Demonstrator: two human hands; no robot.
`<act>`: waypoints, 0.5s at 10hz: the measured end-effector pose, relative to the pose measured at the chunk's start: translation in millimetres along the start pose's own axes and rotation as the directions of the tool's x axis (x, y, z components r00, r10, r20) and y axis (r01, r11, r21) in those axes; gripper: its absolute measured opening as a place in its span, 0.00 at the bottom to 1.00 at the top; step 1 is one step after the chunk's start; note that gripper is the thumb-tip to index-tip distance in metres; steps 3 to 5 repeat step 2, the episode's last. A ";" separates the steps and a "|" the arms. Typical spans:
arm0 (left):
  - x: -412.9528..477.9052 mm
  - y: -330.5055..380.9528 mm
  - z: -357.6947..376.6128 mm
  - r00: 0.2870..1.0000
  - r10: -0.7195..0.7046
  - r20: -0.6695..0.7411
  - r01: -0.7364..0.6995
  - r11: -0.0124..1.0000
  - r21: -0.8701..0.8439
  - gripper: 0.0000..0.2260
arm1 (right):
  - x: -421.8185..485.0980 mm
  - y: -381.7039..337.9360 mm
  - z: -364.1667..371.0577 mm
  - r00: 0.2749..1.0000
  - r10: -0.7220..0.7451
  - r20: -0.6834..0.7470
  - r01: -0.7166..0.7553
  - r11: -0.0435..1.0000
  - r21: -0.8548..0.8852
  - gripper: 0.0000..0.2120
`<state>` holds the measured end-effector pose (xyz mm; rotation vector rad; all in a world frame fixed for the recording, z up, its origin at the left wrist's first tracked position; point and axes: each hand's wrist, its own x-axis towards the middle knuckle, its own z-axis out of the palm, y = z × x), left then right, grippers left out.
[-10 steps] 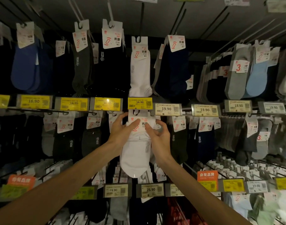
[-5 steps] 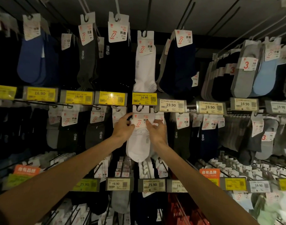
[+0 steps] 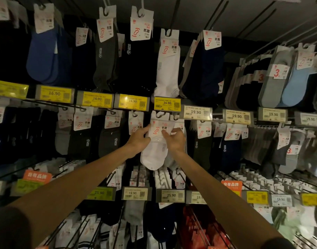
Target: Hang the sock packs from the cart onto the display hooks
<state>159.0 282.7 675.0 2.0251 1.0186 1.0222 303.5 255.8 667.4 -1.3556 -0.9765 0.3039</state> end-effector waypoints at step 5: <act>-25.7 -16.9 4.8 0.999 -0.041 -0.028 0.035 0.984 -0.176 0.30 | -20.8 35.7 1.1 0.989 -0.144 -0.027 0.142 0.987 -0.082 0.29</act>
